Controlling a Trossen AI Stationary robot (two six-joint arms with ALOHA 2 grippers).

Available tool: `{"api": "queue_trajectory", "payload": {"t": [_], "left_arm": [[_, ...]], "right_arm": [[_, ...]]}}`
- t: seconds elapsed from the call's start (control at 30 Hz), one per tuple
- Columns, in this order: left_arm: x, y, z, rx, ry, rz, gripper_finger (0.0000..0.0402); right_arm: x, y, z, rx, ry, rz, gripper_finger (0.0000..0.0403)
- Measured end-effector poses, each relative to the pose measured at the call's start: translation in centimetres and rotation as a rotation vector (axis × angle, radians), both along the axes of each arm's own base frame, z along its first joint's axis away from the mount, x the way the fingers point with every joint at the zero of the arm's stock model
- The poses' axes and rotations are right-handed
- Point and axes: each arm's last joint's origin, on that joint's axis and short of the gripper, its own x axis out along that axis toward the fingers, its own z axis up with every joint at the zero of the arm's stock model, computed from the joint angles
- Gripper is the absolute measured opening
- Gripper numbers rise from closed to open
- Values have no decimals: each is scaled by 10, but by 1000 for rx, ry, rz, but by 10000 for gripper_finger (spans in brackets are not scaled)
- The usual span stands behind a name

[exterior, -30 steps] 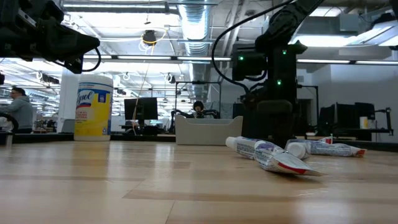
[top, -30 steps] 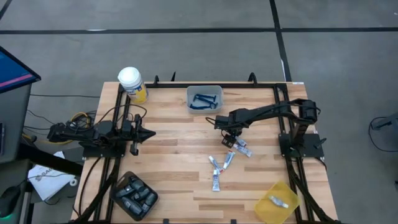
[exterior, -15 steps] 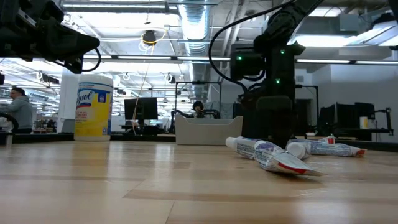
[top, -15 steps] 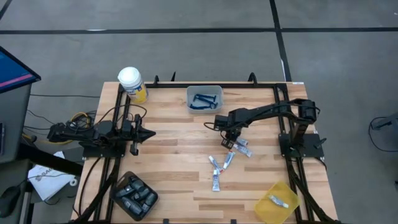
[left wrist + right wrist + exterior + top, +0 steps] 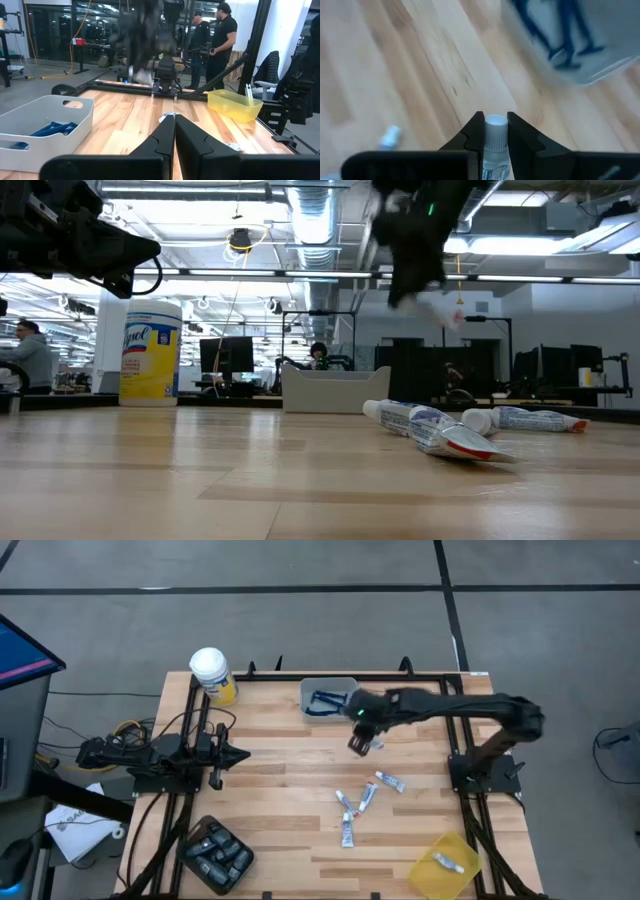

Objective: Pick & Place Travel size toiletries
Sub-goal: Put the white toothpaste into the yellow bin

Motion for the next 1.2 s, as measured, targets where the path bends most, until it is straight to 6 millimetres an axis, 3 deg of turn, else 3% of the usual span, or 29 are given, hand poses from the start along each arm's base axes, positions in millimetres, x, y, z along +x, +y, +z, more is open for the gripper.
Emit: {"api": "queue_trajectory", "payload": {"t": [0.23, 0.37, 0.53, 0.93, 1.2], "left_arm": [[0, 0, 0, 0, -1, 0, 8], [0, 0, 0, 0, 0, 0, 8], [0, 0, 0, 0, -1, 0, 8], [0, 0, 0, 0, 0, 0, 8], [0, 0, 0, 0, -1, 0, 8]], "right_arm": [[-59, 23, 77, 50, -282, -24, 46], [-90, 43, 101, 125, -398, 13, 46], [-117, 73, 118, 228, -476, 104, 47], [-142, 152, 117, 542, -371, 260, 47], [-149, 210, 72, 638, -52, 170, 49]]}}
